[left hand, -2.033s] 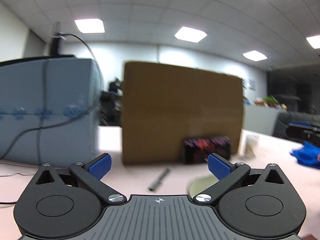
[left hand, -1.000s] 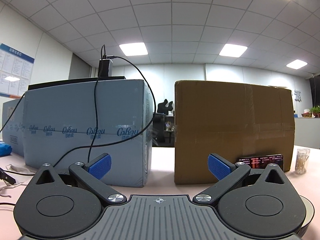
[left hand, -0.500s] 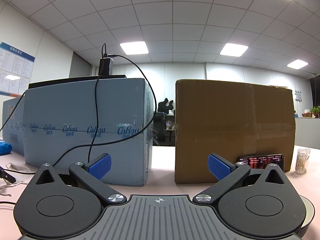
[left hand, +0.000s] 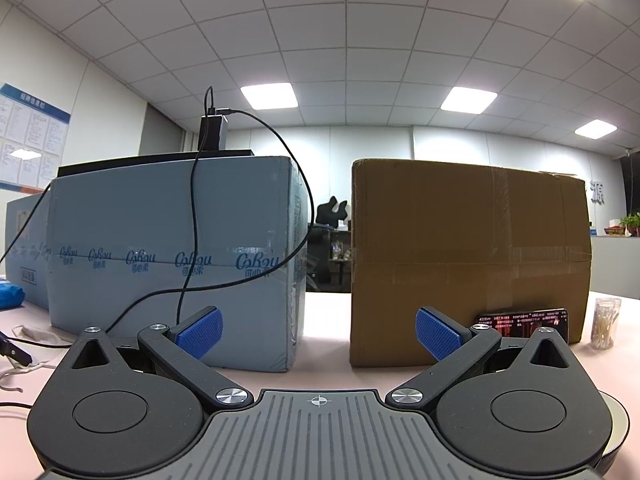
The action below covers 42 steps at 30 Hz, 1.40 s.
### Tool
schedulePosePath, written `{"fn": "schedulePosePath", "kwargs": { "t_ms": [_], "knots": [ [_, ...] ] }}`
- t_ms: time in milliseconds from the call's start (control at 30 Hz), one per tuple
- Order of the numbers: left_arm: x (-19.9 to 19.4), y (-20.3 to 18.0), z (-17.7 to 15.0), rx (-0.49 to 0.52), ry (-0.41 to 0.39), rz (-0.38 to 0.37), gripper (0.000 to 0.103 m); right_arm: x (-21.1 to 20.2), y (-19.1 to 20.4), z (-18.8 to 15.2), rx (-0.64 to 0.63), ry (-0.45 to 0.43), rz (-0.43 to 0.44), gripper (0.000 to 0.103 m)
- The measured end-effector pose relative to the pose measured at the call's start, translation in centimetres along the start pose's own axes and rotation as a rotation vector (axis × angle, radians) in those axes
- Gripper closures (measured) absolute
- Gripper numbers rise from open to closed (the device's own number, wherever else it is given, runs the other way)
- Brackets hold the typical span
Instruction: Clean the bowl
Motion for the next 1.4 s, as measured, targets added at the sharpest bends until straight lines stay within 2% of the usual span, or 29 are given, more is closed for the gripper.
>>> {"fn": "schedulePosePath", "kwargs": {
  "t_ms": [700,1400],
  "knots": [
    [-0.11,0.20,0.01,-0.005,0.001,0.006,0.000,0.07,0.37,-0.03,-0.018,0.004,0.004,0.000],
    [0.05,0.02,0.10,-0.001,0.002,-0.026,0.000,0.27,0.36,-0.08,-0.020,0.016,0.018,0.000]
  ]
}}
Point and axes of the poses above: each gripper's, at about its wrist camera, not at the fingertips, and x roughly the way its jaws point, y to its left, z to its top, the point moved 5 cm from there along x, roughly the way its jaws point, and after that the axes turned 9 degrees about y, right-handed, at the moved point
